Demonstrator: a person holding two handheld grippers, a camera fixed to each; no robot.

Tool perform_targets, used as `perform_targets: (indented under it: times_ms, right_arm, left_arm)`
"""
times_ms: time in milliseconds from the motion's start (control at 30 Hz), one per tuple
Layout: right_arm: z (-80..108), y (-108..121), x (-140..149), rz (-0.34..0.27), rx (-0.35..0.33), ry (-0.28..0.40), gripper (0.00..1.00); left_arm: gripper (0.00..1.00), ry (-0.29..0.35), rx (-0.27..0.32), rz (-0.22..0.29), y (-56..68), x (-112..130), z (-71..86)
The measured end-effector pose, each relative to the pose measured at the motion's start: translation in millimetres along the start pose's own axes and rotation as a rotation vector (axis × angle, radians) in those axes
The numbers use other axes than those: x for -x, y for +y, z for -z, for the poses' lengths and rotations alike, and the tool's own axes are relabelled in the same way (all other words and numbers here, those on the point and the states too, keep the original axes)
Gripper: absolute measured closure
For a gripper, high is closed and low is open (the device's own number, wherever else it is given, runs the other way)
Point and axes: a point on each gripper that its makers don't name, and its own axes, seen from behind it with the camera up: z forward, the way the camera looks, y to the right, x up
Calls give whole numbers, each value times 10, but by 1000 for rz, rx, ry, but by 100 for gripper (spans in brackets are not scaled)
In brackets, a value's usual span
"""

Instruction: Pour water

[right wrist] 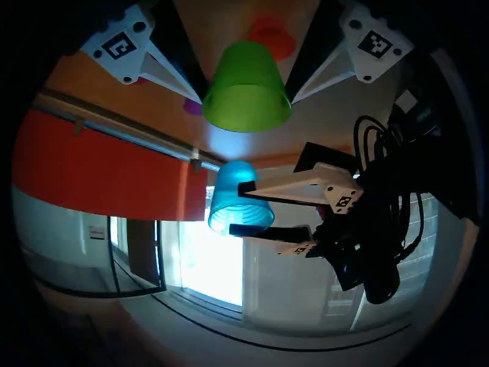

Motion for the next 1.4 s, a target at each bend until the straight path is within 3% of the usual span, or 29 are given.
perform_targets:
  times_ms: [600, 1400]
  right_arm:
    - [-118, -39, -69, 0, -12, 11, 10]
    - [-128, 43, -131, -3, 3, 27, 10]
  left_arm:
    - [12, -10, -17, -142, 5, -133, -15]
    - [12, 1, -48, -335, -10, -240, -111]
